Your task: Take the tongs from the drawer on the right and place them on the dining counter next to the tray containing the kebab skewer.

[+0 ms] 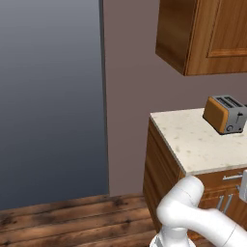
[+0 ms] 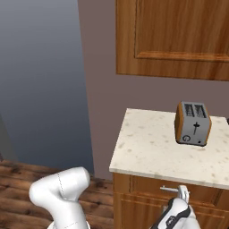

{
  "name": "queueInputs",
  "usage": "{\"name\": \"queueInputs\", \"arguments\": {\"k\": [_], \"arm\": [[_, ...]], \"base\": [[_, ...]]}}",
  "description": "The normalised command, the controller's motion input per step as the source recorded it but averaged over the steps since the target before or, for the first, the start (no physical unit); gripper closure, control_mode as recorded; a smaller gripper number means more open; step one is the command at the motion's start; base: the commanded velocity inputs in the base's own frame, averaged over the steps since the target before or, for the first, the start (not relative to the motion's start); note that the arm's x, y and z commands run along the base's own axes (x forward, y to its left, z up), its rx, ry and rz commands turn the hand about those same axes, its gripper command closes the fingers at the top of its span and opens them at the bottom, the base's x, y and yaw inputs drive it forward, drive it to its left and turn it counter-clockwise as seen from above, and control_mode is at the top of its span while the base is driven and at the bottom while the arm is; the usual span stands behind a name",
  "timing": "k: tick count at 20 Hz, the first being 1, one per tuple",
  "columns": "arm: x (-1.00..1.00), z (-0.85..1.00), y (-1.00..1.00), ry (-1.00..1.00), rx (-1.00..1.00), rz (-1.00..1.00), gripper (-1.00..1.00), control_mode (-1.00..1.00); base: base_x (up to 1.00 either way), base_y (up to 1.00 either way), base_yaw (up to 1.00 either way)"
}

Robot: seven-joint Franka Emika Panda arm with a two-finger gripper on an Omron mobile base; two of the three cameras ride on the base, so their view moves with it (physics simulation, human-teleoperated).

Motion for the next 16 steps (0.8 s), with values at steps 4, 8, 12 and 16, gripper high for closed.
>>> {"name": "queueInputs", "arguments": {"k": [4,8,12,16], "arm": [[0.21,-0.27,-0.04,-0.01,0.01,0.0,-1.0,-1.0],[0.23,-0.29,-0.02,-0.02,0.02,0.0,-1.0,-1.0],[0.15,-0.18,-0.01,-0.08,0.04,0.0,-1.0,-1.0],[0.17,-0.11,0.0,-0.08,0.07,0.0,-1.0,-1.0]], "base": [[0.0,0.0,0.0],[0.0,0.0,0.0],[0.0,0.0,0.0],[0.0,0.0,0.0]]}}
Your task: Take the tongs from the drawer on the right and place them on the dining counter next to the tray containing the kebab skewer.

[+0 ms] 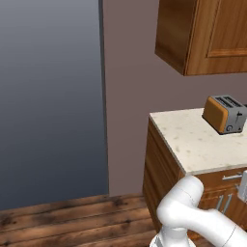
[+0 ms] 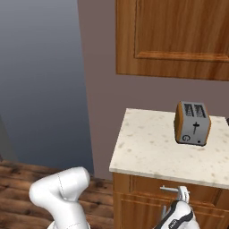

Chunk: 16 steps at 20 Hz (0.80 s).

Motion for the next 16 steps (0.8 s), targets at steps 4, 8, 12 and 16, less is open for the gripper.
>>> {"name": "queueInputs", "arguments": {"k": [4,8,12,16], "arm": [[0.26,-0.08,0.0,-0.11,0.11,-0.01,-1.0,-1.0],[0.31,-0.06,0.0,-0.05,0.11,-0.01,-1.0,-1.0],[0.27,0.0,0.0,-0.04,0.1,-0.02,-1.0,-1.0],[0.2,0.0,-0.03,-0.07,0.13,-0.03,-1.0,-1.0]], "base": [[0.0,0.0,0.0],[0.0,0.0,0.0],[0.0,0.0,0.0],[0.0,0.0,0.0]]}}
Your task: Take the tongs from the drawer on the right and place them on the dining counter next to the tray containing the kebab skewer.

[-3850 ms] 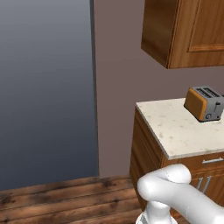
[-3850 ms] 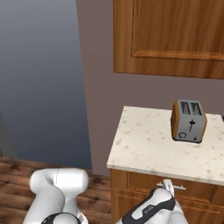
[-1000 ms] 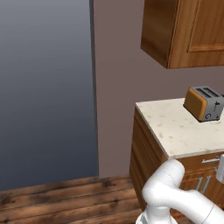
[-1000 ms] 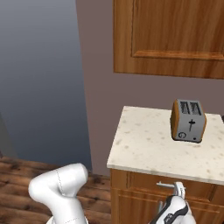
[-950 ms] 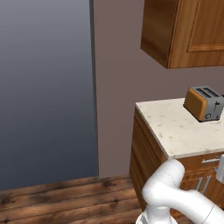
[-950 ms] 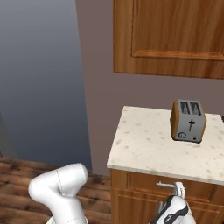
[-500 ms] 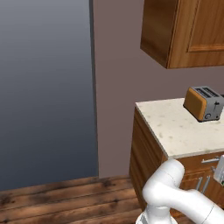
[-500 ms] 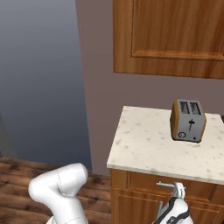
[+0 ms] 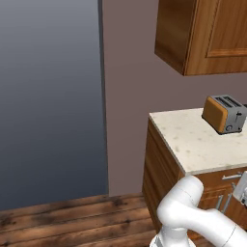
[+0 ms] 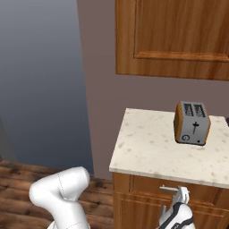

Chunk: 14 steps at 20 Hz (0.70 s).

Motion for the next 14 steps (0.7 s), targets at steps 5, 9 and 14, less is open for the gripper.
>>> {"name": "queueInputs", "arguments": {"k": [5,9,14], "arm": [[0.26,0.0,-0.05,-0.05,0.15,-0.03,-1.0,-1.0],[0.44,0.0,-0.01,0.0,0.13,-0.04,1.0,-1.0],[0.4,-0.03,0.0,0.0,0.09,-0.06,1.0,-1.0]], "base": [[0.0,0.0,0.0],[0.0,0.0,0.0],[0.0,0.0,0.0]]}}
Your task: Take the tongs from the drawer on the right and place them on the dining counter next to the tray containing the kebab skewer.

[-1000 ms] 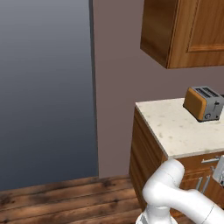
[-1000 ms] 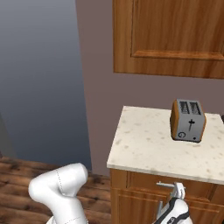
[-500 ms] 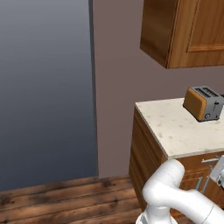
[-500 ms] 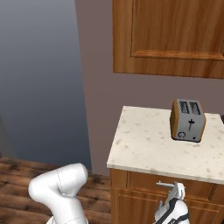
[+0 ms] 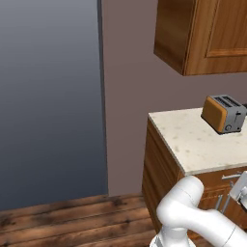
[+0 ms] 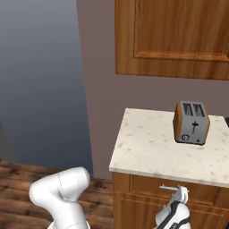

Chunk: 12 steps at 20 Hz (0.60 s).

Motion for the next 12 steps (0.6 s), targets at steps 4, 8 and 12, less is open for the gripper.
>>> {"name": "queueInputs", "arguments": {"k": [4,8,12], "arm": [[0.05,0.0,-0.02,0.0,0.02,-0.01,1.0,-1.0],[0.0,0.0,0.0,0.0,0.0,0.0,1.0,-1.0],[0.01,-0.01,0.0,-0.02,0.0,0.0,1.0,-1.0]], "base": [[0.0,0.0,0.0],[0.0,0.0,0.0],[0.0,0.0,0.0]]}}
